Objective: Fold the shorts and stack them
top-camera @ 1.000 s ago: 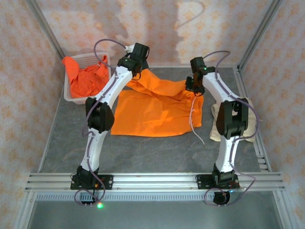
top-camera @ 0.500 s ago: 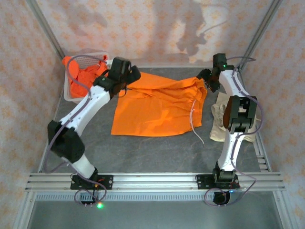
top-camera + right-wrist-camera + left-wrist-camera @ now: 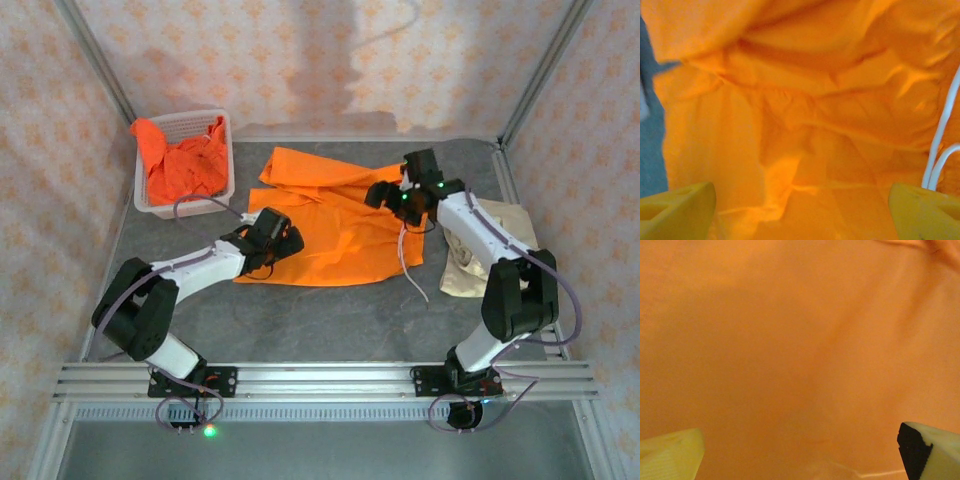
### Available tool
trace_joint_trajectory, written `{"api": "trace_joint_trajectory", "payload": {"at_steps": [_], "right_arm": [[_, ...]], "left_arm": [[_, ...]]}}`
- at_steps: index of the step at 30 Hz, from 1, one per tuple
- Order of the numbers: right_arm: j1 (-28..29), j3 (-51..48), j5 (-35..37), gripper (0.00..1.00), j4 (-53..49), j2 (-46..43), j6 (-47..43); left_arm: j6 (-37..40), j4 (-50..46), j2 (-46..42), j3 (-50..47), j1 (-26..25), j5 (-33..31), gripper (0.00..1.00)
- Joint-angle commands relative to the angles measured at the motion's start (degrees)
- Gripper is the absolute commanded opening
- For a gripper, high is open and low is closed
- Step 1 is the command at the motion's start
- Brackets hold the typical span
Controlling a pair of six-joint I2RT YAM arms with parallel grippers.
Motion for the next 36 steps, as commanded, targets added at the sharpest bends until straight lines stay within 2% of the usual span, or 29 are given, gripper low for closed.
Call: {"api": "trace_joint_trajectory", "payload": {"at_steps": [1, 8, 16, 24, 29, 33, 36], "right_arm": [[1.6, -5.8, -0.1, 0.89, 2.3, -0.1, -0.6], [2.1, -15.5, 0.0, 0.89, 5.7, -1.5, 0.2], [2.1, -22.3, -0.2, 0.88, 6.6, -2.8, 1.2], [2.7, -33.3, -2.8, 0.85, 6.4, -11.2, 4.2], [7.3, -36.1, -1.3, 0.84, 1.5, -23.4, 5.9], [11.7, -30.1, 4.1, 0.84, -3.1, -32.4, 3.4], [13.4, -22.5, 9.0, 0.84, -5.1, -31.7, -1.6]], "left_arm": [[-2.2, 5.2, 1.7, -2.1, -0.4, -0.9, 1.0], [-3.3, 6.5, 2.6, -7.0, -1.6, -1.6, 1.0], [-5.1, 4.9, 0.6, -12.8, -1.8, -2.1, 1.0], [-7.7, 0.4, -5.4, -20.3, -2.9, -1.6, 1.0], [-9.9, -5.5, -16.4, -24.6, -4.1, -2.8, 1.0], [-8.4, -11.6, -30.5, -22.5, -4.1, -6.4, 1.0], [-7.4, -14.2, -37.6, -18.8, -4.1, -10.2, 1.0]]}}
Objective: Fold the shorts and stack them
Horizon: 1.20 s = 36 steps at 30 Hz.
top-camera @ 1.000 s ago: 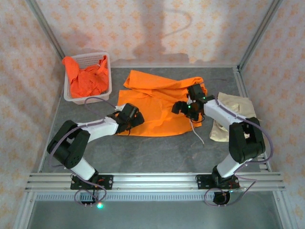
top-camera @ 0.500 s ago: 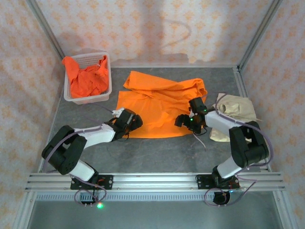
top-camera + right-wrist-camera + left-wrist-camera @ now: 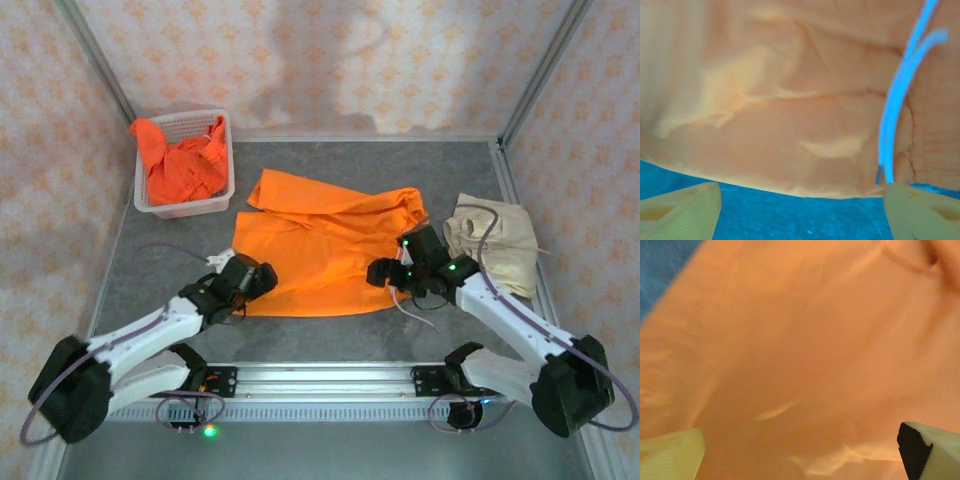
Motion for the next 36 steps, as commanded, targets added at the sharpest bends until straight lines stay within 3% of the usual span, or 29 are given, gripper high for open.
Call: {"api": "trace_joint_trajectory", "payload": {"at_steps": [1, 5, 12, 22, 27, 33, 36], "right_arm": [[1.8, 8.9, 9.0, 0.84, -3.7, 1.6, -6.5], [4.7, 21.6, 16.1, 0.84, -7.4, 13.2, -14.0], [11.1, 43.1, 22.2, 0.75, -8.3, 36.7, -22.7], [12.1, 70.0, 21.9, 0.65, -11.0, 65.0, -25.4], [12.1, 81.4, 20.9, 0.63, -14.0, 74.6, -25.8], [12.1, 88.2, 21.8, 0.51, -16.3, 81.2, -25.7], [12.1, 88.5, 22.4, 0.38, -15.5, 82.5, -25.7]], "left_arm": [[0.7, -6.7, -5.0, 4.6, -0.1, -6.5, 1.0], [0.7, -6.5, -1.8, 8.2, 1.5, -5.4, 1.0], [-1.5, 1.9, 14.4, 9.4, 5.4, 5.7, 1.0], [-3.2, 7.2, 20.4, 3.8, 5.8, 4.2, 0.97], [-3.8, 10.2, 23.3, 1.8, 5.7, 5.4, 0.97], [-4.5, 12.8, 26.8, 1.2, 5.7, 6.6, 0.97], [-4.6, 13.0, 27.3, 1.0, 5.7, 6.5, 0.97]]}}
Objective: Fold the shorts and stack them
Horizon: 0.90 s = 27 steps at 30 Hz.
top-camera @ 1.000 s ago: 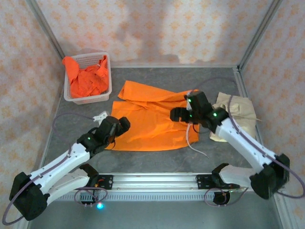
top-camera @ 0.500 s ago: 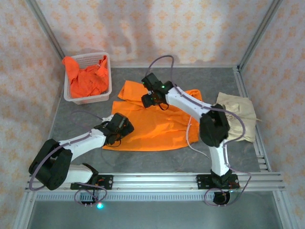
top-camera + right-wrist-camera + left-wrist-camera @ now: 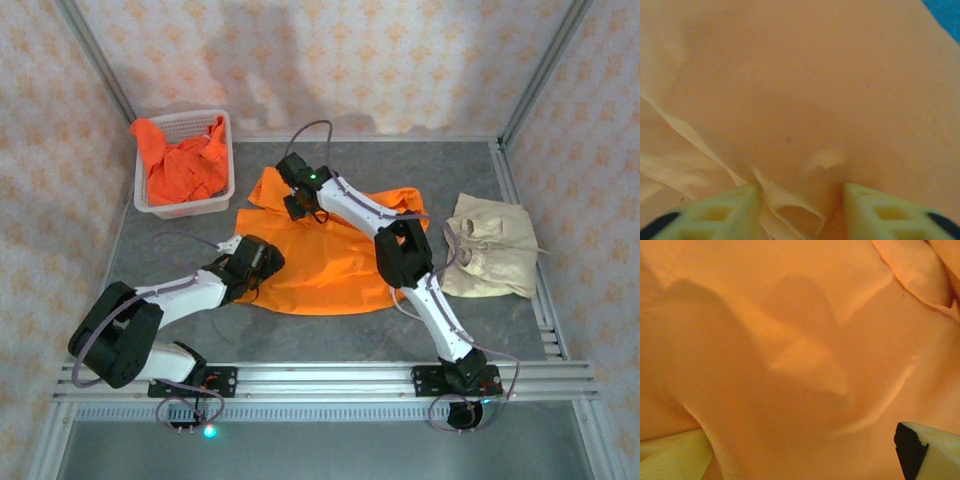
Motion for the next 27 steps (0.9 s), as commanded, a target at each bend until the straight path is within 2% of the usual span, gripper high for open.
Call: {"api": "trace_joint_trajectory", "payload": {"at_steps": [1, 5, 8, 17, 26, 27], "right_arm": [[0.1, 2.2, 2.6, 0.33, -1.9, 1.8, 0.0], [-0.1, 5.3, 4.8, 0.12, -2.3, 3.3, 0.6], [-0.9, 7.7, 5.3, 0.0, -2.1, 3.6, 1.7], [-6.9, 14.2, 3.9, 0.0, 0.9, 4.1, 4.9], [-14.7, 25.3, 3.7, 0.0, 3.8, 11.9, 11.7], [-15.7, 25.5, 2.8, 0.11, 4.3, 12.2, 13.4]], "left_arm": [[-2.5, -4.2, 3.8, -3.7, 0.2, 2.7, 0.97], [-3.1, -4.9, 2.8, -4.6, 0.2, 2.4, 0.97], [-3.6, -5.7, 1.1, -6.0, 0.3, 1.6, 0.97], [-4.9, -9.4, -4.5, -9.2, -0.4, -0.2, 0.97], [-7.7, -13.6, -11.1, -12.7, -2.0, -2.3, 0.97], [-7.9, -14.1, -11.9, -12.9, -2.1, -2.5, 0.97]]}}
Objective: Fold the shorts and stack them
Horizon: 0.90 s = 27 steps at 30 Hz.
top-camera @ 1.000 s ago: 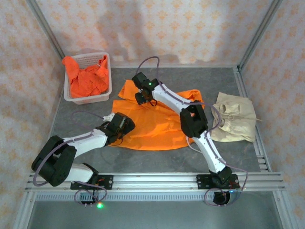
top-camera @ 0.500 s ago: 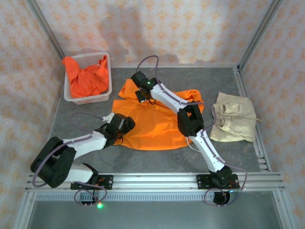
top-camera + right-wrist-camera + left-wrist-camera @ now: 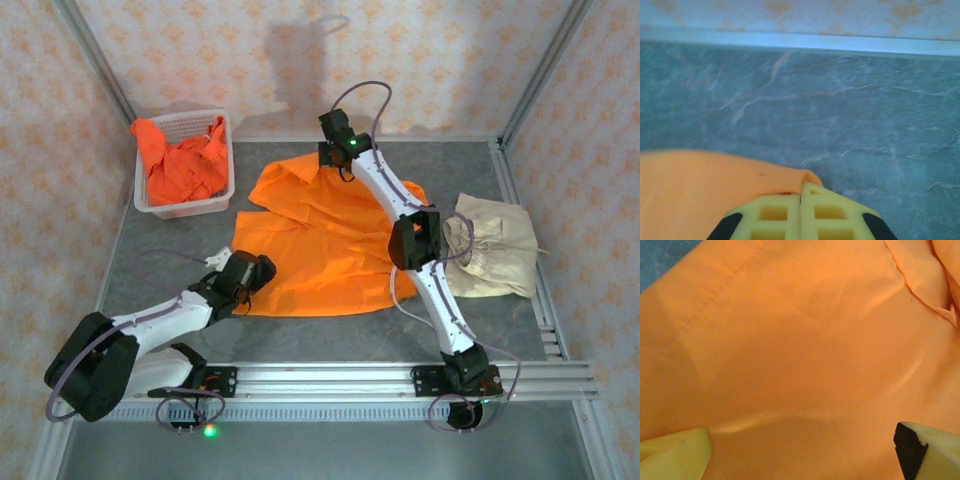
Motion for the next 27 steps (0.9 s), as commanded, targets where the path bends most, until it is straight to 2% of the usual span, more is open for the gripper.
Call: {"api": "trace_joint_trajectory", "payload": {"at_steps": [1, 3, 5, 11, 16, 20, 24, 27], "right_arm": [[-2.7, 1.9, -1.8, 0.25, 1.6, 2.3, 6.6], [-4.1, 2.3, -4.6, 0.48, 1.6, 1.7, 8.6], [-4.5, 2.2, -6.5, 0.59, 1.3, 0.0, 8.4], [-4.5, -0.7, -6.5, 0.71, -0.9, -10.5, 3.8], [-4.6, -13.1, -9.6, 0.77, 0.1, -23.4, 1.8], [-4.6, -27.2, -11.3, 0.82, 3.9, -34.0, 1.4], [-4.8, -42.0, -10.8, 0.84, 7.4, -44.0, 1.8], [-5.0, -51.7, -9.5, 0.85, 8.3, -49.8, 2.5]], "left_arm": [[-3.4, -13.3, -0.2, -4.0, -0.6, -0.5, 0.97], [-3.4, -13.9, -1.6, -3.9, -0.7, -0.4, 0.97], [-3.2, -15.4, -3.4, -3.1, -0.7, -0.7, 0.98], [2.1, -26.8, -12.8, 7.8, -0.6, -4.1, 1.0], [8.8, -30.2, -15.8, 20.8, -0.3, -5.9, 1.0], [16.7, -31.8, -6.1, 33.8, -0.2, -3.7, 0.99], [23.6, -35.7, 10.3, 49.2, -0.3, 0.6, 0.93], [27.3, -37.1, 21.7, 59.6, -0.5, 1.1, 0.89]]}}
